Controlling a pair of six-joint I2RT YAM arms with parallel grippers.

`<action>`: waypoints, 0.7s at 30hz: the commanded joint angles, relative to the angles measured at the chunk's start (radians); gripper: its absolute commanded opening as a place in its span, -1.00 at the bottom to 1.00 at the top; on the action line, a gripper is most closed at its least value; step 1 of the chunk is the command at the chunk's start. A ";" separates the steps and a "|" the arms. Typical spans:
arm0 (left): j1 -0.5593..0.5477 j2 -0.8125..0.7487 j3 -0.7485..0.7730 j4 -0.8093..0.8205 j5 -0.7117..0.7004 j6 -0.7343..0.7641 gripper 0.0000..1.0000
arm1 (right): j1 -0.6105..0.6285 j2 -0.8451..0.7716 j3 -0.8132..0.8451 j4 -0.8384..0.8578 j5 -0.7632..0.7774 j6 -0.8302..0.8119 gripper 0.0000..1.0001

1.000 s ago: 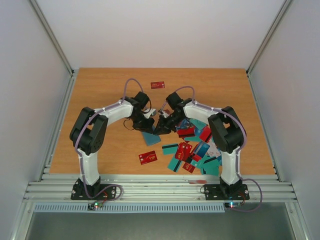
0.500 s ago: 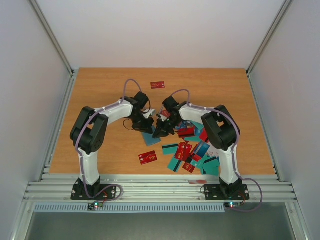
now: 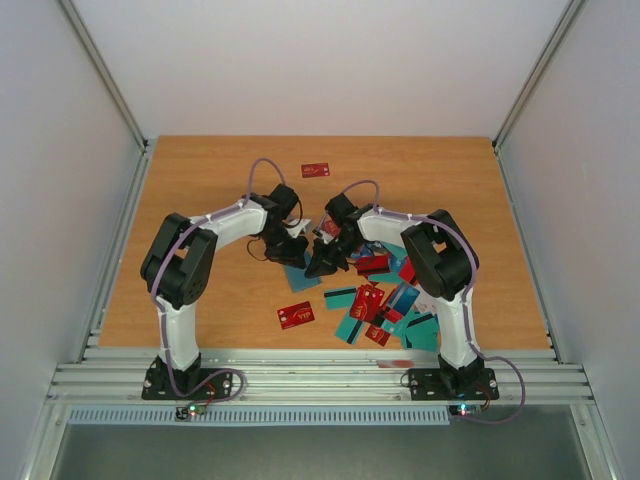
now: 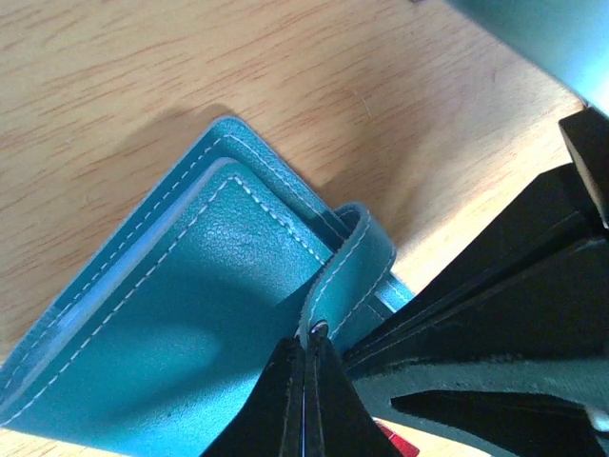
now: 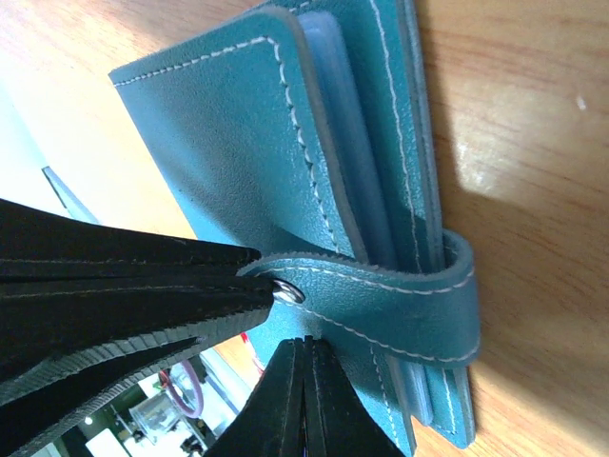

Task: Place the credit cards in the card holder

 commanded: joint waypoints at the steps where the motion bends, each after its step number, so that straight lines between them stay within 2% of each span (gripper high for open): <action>1: -0.006 0.006 0.022 -0.074 -0.070 0.030 -0.99 | -0.013 0.063 -0.024 -0.089 0.160 -0.001 -0.98; 17: -0.008 -0.020 -0.049 -0.078 -0.071 0.025 -0.99 | -0.018 0.066 -0.016 -0.108 0.173 0.011 -0.98; 21: -0.007 -0.029 -0.079 -0.070 -0.109 0.020 -0.99 | -0.020 0.066 -0.010 -0.107 0.172 0.017 -0.98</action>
